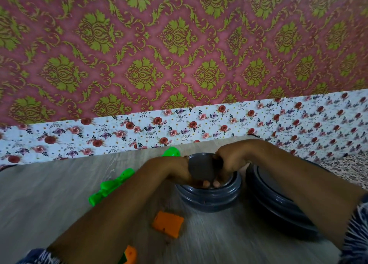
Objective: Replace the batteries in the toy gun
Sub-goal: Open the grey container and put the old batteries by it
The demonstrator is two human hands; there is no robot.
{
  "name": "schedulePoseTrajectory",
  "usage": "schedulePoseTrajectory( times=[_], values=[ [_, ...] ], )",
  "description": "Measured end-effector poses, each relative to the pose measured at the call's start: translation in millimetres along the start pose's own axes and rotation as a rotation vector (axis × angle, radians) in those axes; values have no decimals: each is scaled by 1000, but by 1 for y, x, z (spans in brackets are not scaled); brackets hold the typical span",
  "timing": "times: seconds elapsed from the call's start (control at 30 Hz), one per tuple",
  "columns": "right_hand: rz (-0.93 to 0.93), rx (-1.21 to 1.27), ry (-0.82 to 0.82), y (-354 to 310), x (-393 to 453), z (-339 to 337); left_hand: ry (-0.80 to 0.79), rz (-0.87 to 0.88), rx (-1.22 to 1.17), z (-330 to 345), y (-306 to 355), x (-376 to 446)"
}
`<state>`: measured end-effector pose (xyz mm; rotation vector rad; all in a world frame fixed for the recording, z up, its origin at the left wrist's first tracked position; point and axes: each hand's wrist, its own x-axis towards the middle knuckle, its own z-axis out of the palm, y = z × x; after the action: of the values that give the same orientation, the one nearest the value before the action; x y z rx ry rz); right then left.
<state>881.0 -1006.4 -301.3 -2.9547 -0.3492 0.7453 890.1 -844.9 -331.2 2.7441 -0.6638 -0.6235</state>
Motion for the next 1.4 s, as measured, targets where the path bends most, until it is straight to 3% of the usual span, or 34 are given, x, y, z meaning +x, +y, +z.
schedulePoseTrajectory(
  times=[0.2, 0.43, 0.6, 0.7, 0.9, 1.13, 1.4],
  values=[
    [-3, 11, 17, 6, 1, 3, 39, 10, -31, 6, -9, 5],
    [-16, 96, 78, 10, -12, 16, 248, 102, -309, 23, -9, -18],
    [-74, 75, 206, 9, -33, 29, 442, 77, -265, 34, -9, -39],
    [-116, 16, 257, 9, -38, 42, 475, 128, -270, 45, -8, -44],
    [-104, -33, 355, 27, -23, 38, 534, 53, -314, 51, 0, -17],
    [2, 44, 350, 75, 8, 12, 564, -11, -348, 38, 28, 50],
    [84, 64, 360, 116, 34, -6, 585, 62, -457, 30, 59, 104]
  ],
)
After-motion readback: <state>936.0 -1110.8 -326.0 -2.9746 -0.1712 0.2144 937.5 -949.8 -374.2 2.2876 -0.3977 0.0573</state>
